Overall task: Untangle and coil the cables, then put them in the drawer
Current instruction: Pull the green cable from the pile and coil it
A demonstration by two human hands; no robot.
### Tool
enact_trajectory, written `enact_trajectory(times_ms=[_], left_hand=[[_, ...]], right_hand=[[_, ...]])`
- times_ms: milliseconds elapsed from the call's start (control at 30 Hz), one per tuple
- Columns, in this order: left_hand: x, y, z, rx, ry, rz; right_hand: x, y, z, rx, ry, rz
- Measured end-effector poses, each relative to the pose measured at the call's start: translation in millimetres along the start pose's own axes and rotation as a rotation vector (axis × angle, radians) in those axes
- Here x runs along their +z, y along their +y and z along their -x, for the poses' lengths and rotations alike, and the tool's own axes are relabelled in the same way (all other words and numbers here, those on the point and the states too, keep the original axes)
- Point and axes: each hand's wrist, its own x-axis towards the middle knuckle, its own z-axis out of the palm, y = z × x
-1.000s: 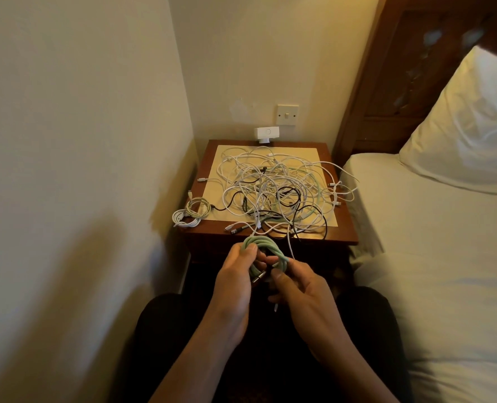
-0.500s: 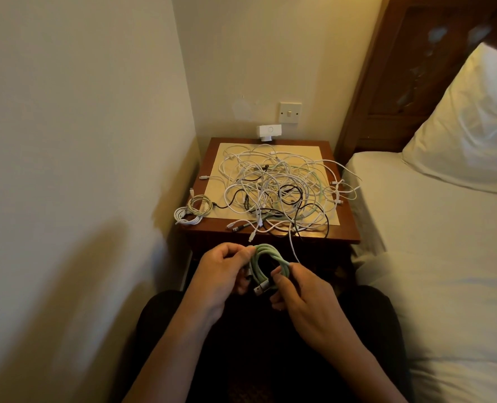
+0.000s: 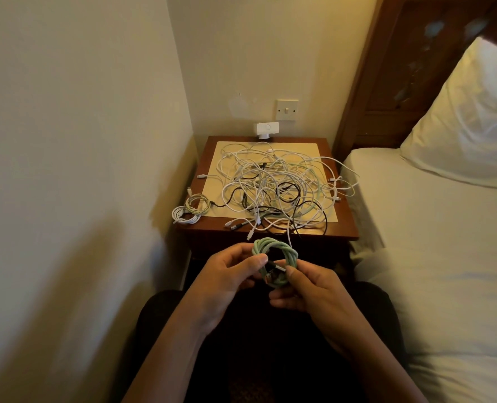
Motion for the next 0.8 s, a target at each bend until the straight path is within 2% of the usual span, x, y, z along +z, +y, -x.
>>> enact_trajectory(times_ms=[167, 300, 500, 600, 700, 800], left_hand=[[9, -3, 2, 0.092, 0.011, 0.104], [15, -7, 2, 0.138, 0.133, 0.158], [18, -12, 1, 0.255, 0.341, -0.24], [10, -5, 0, 0.115, 0.228, -0.323], [3, -2, 2, -0.007, 0.024, -0.143], [2, -9, 2, -0.024, -0.014, -0.065]], right_hand=[[-4, 0, -1, -0.067, 0.026, 0.109], [-7, -4, -2, -0.084, -0.006, 0.131], [2, -3, -1, -0.164, 0.056, 0.219], [2, 0, 0, -0.159, 0.085, 0.21], [0, 0, 2, -0.159, 0.105, 0.208], [-3, -2, -1, -0.139, 0.097, 0.217]])
